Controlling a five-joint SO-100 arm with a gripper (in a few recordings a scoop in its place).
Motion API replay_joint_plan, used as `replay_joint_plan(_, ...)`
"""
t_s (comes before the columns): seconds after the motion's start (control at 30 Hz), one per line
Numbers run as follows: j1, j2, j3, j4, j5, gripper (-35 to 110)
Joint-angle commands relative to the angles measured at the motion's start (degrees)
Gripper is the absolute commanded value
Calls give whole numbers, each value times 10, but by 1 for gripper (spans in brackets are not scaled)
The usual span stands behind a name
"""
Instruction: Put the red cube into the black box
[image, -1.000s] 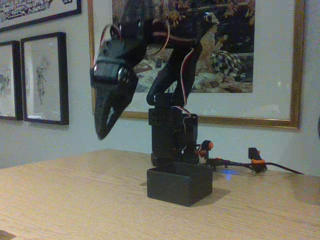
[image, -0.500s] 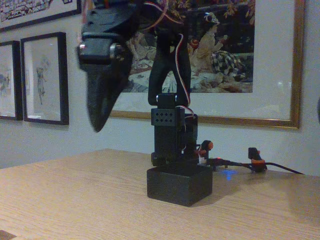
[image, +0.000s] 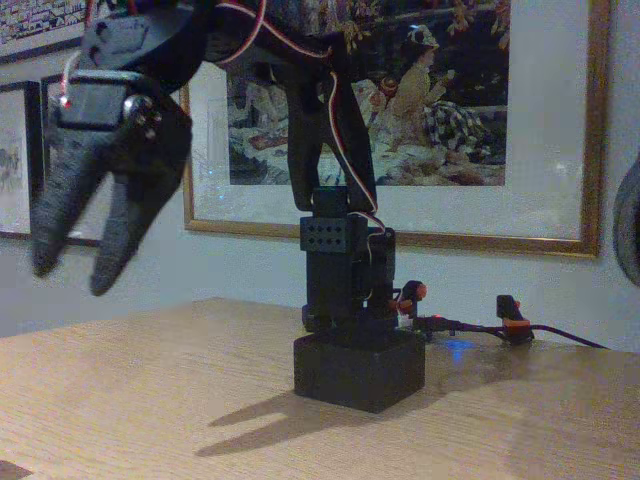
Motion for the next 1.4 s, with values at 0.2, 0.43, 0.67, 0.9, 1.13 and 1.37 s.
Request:
replay_joint_plan(0.2,-18,-129,-134,-22,3,29)
replay_joint_plan(0.43,-27,-185,-178,-54,-31,30)
replay_joint_plan(0.67,-42,-229,-213,-65,-61,31)
replay_joint_plan(0.9,-53,-258,-228,-70,-78,31)
replay_joint_plan(1.13,-55,-277,-224,-82,-81,30)
replay_joint_plan(1.37,-47,-286,-215,-86,-81,29)
